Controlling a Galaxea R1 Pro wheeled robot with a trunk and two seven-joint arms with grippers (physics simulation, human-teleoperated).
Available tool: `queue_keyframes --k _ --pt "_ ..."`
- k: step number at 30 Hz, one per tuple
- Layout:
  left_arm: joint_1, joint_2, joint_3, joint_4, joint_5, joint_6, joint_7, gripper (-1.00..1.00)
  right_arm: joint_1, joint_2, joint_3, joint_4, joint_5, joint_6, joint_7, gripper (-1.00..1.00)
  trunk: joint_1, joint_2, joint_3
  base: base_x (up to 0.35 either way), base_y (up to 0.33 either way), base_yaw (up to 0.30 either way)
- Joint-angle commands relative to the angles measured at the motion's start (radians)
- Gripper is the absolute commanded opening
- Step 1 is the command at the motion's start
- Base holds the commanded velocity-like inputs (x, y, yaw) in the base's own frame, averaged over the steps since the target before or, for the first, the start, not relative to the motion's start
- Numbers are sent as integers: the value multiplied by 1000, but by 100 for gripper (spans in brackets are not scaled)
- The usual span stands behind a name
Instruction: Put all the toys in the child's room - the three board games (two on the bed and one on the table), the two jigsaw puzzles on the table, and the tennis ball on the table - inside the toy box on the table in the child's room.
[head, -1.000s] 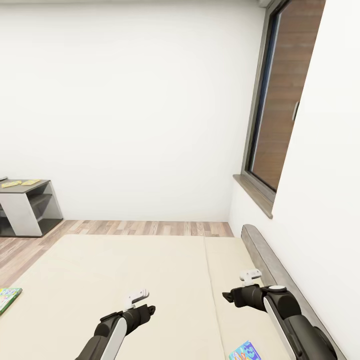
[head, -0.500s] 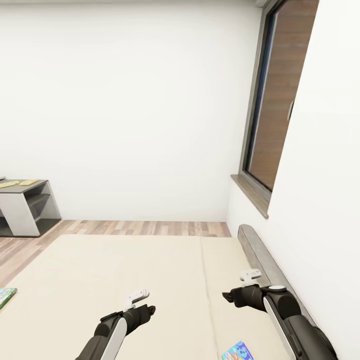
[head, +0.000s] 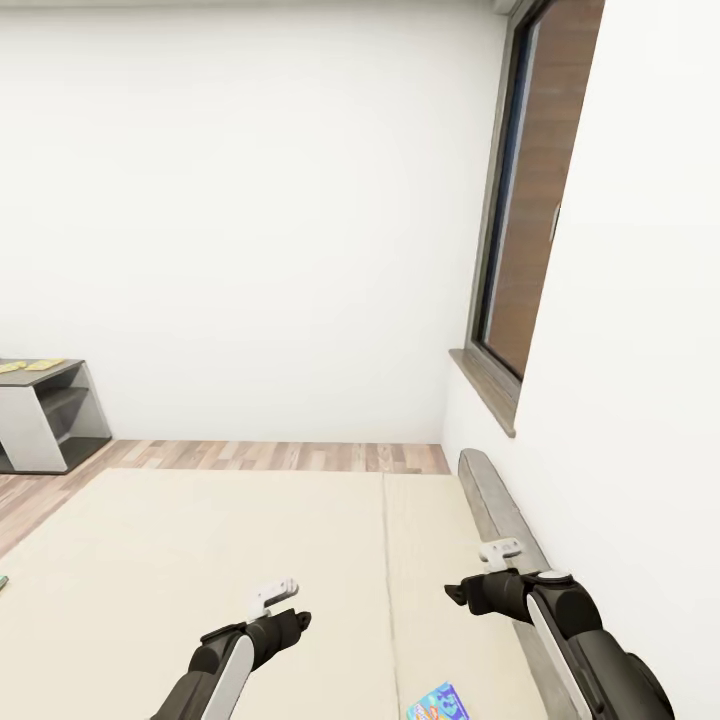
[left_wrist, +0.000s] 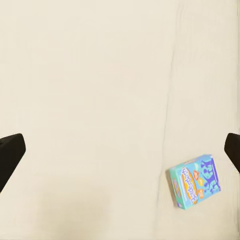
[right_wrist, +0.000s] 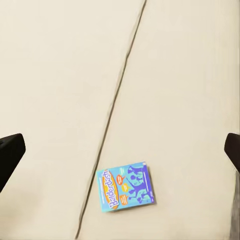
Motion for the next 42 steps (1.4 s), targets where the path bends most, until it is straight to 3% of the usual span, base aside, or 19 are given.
queue_keyframes --k 1,42 --pt "0 0 -1 -1 11 3 9 100 0 -1 1 -1 2 4 3 100 0 -1 0 0 -172 0" --pt "0 0 0 -1 10 3 9 100 0 -1 1 -1 2 4 3 100 0 -1 0 0 -55 0"
